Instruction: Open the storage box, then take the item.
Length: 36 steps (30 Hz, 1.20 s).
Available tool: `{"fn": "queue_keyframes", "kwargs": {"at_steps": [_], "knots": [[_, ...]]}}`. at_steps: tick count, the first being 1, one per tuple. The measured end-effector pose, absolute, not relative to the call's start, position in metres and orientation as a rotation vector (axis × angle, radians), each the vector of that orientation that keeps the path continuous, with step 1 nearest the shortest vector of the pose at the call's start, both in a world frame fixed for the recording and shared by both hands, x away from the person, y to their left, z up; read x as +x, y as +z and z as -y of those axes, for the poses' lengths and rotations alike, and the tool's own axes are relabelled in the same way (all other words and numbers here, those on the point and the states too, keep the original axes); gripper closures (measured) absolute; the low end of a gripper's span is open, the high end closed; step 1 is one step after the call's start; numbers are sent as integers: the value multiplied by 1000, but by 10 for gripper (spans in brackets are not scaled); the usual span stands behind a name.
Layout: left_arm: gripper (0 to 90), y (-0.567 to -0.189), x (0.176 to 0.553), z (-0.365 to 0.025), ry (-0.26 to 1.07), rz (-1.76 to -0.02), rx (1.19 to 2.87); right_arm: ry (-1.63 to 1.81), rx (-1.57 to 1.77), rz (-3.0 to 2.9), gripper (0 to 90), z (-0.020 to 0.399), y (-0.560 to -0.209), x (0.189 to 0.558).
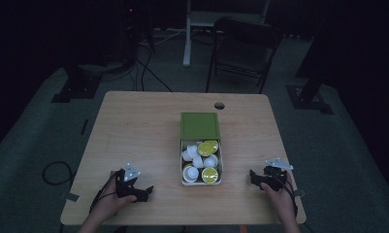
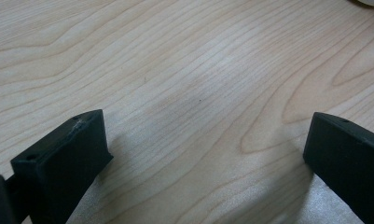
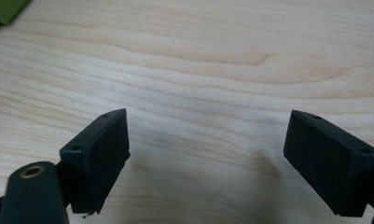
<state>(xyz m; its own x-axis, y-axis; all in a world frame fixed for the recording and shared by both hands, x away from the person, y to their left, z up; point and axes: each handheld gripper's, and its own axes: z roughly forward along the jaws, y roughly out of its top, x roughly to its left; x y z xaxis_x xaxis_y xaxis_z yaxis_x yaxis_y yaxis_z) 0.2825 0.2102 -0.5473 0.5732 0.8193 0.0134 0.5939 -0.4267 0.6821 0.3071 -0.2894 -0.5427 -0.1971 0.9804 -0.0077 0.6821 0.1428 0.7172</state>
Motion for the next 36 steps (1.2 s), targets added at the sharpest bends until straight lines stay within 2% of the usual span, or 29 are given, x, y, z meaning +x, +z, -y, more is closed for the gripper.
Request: {"fn": "queue_keyframes", "kwargs": {"at_steps": [36], "knots": [[4, -547, 275, -217, 452, -1135, 2156, 844, 1583, -1957, 110, 289, -551, 317]]}}
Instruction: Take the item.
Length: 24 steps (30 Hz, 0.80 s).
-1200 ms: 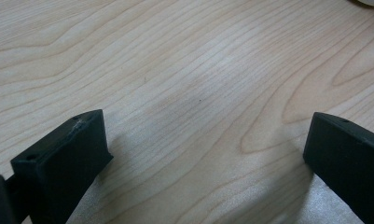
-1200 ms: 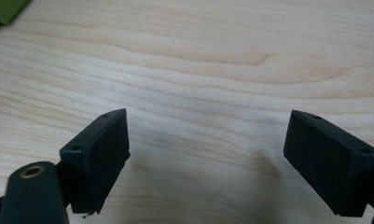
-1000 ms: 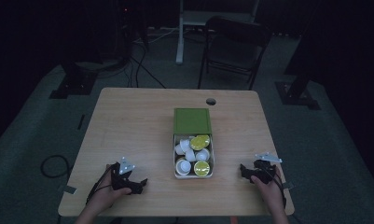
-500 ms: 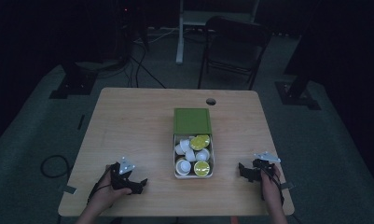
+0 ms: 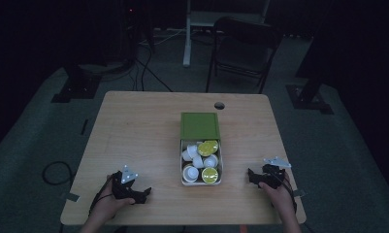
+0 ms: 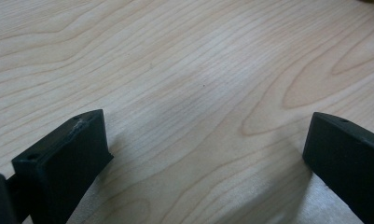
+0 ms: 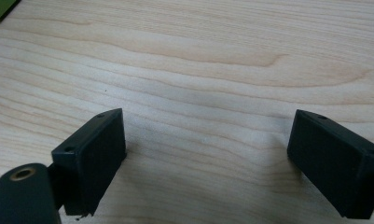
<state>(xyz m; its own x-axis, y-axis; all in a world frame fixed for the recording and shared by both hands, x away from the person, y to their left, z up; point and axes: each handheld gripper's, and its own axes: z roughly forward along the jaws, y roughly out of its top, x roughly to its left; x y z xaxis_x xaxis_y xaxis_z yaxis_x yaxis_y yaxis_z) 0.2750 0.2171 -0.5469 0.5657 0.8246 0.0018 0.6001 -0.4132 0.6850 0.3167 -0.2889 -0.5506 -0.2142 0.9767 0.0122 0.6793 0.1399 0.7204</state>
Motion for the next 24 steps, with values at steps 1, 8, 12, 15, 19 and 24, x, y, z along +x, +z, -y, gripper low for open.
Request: {"fn": "queue_keyframes", "kwargs": {"at_steps": [1, 8, 12, 15, 19, 24], "knots": [[4, -547, 275, -218, 444, -1132, 2154, 845, 1583, -1958, 110, 289, -551, 317], [4, -543, 278, -224, 428, -1138, 2137, 846, 1580, -1960, 110, 289, -551, 317], [4, -537, 280, -224, 441, -1129, 2129, 846, 1580, -1961, 110, 289, -551, 317], [4, -532, 282, -223, 450, -1115, 2129, 846, 1580, -1960, 110, 289, -551, 317], [5, -524, 284, -220, 445, -1098, 2123, 846, 1580, -1960, 110, 289, -551, 317], [44, -515, 288, -216, 454, -1094, 2115, 846, 1580, -1961, 110, 289, -551, 317]]}}
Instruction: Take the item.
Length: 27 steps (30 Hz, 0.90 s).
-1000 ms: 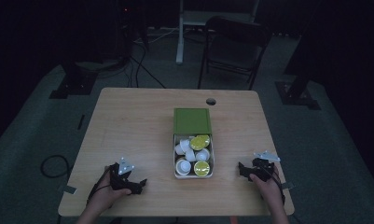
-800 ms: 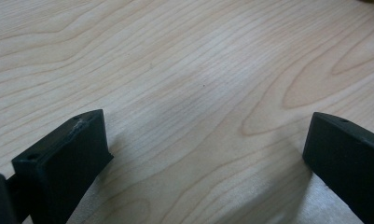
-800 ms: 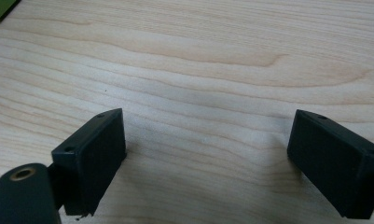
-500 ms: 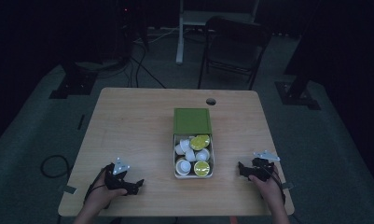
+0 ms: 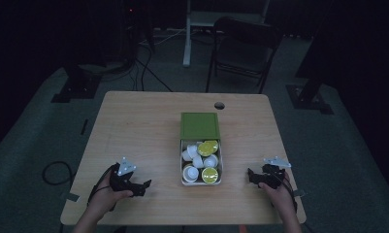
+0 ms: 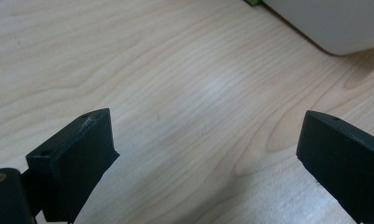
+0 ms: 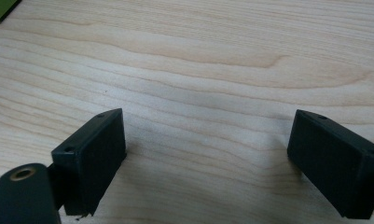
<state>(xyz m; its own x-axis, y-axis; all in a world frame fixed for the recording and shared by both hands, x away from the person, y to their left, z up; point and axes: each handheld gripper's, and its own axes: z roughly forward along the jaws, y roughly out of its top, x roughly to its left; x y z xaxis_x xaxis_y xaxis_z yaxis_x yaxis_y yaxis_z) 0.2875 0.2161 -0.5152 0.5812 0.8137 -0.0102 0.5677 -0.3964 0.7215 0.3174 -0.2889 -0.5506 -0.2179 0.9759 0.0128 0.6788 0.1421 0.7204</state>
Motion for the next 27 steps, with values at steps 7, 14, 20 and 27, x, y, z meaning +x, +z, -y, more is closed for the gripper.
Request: {"fn": "queue_keyframes", "kwargs": {"at_steps": [7, 14, 20, 27], "knots": [[41, -507, 290, -211, 463, -1072, 2095, 846, 1580, -1961, 110, 289, -551, 317], [42, -497, 291, -205, 473, -1034, 2100, 846, 1579, -1961, 110, 289, -551, 317], [42, -492, 295, -202, 464, -1011, 2094, 846, 1579, -1961, 110, 289, -551, 317], [42, -480, 298, -195, 468, -975, 2075, 846, 1579, -1961, 110, 289, -551, 317]]}}
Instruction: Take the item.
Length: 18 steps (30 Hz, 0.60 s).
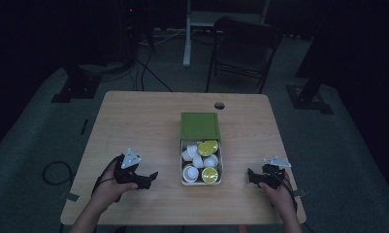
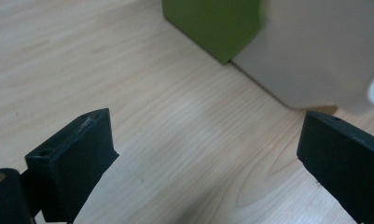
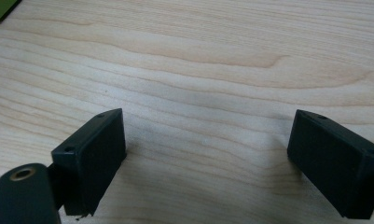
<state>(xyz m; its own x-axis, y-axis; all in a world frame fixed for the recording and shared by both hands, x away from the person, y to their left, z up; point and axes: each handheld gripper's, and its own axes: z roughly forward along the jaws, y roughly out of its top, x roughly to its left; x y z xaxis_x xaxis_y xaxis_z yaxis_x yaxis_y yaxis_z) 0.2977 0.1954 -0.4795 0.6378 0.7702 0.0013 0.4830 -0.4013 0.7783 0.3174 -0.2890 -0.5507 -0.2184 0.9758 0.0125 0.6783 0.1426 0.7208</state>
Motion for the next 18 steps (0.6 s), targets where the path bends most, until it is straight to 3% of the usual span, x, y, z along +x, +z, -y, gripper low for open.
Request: {"fn": "queue_keyframes", "kwargs": {"at_steps": [18], "knots": [[42, -450, 306, -163, 449, -831, 2051, 846, 1579, -1961, 110, 289, -551, 317]]}}
